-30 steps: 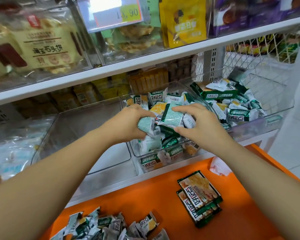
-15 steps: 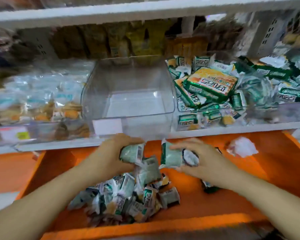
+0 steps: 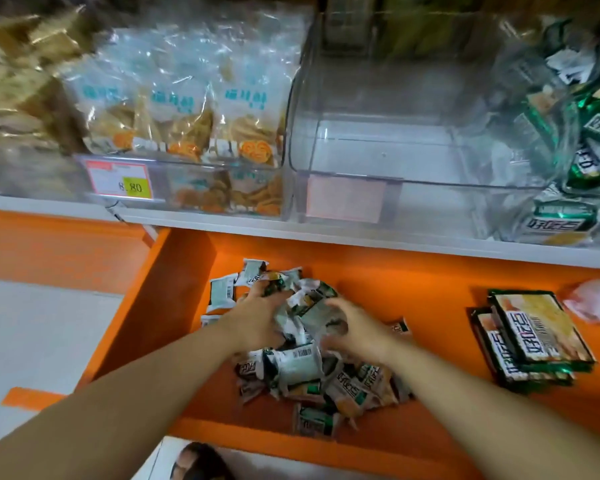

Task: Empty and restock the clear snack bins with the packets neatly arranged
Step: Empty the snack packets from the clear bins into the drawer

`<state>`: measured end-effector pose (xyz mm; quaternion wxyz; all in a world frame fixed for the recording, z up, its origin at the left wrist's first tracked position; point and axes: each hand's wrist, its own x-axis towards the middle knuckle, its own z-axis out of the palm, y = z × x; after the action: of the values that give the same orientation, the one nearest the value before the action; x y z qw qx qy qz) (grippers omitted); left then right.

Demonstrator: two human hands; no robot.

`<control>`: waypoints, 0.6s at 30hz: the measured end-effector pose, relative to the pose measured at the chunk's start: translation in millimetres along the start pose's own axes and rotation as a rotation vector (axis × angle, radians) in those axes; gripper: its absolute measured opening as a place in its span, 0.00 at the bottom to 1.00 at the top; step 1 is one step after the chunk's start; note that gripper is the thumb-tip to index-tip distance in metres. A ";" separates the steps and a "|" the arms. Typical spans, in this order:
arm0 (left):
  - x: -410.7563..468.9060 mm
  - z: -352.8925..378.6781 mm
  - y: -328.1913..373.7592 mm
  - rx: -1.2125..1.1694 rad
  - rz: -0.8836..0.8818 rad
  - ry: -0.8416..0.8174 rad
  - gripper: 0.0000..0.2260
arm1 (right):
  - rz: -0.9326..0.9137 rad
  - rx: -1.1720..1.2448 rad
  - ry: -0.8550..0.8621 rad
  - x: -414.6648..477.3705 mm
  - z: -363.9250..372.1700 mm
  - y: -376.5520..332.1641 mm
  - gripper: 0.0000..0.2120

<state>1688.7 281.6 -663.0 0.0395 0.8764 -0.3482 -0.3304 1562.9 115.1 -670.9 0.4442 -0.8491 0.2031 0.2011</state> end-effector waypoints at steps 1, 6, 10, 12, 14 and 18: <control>-2.8 -2.2 0.9 0.017 -0.014 -0.027 0.38 | -0.002 0.004 -0.018 -3.4 -1.6 -0.4 0.37; -27.0 -21.0 43.8 0.093 0.169 -0.001 0.27 | -0.097 0.030 -0.014 -45.2 -36.9 -3.3 0.31; -56.0 -47.8 110.4 0.004 0.358 0.157 0.19 | -0.197 0.011 0.086 -105.2 -87.6 -9.1 0.19; -69.8 -64.1 146.9 -0.072 0.470 0.270 0.17 | -0.229 -0.025 0.179 -138.8 -118.0 -9.6 0.17; -82.5 -81.0 183.7 -0.156 0.552 0.352 0.14 | -0.250 -0.046 0.284 -172.6 -148.8 -7.6 0.15; -95.1 -113.6 254.2 -0.231 0.721 0.518 0.10 | -0.263 0.018 0.556 -230.8 -203.9 15.9 0.12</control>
<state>1557.9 132.0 -446.0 0.3351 0.7427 -0.5706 -0.1024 1394.3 -25.4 -454.2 0.4015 -0.8865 0.2072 -0.0999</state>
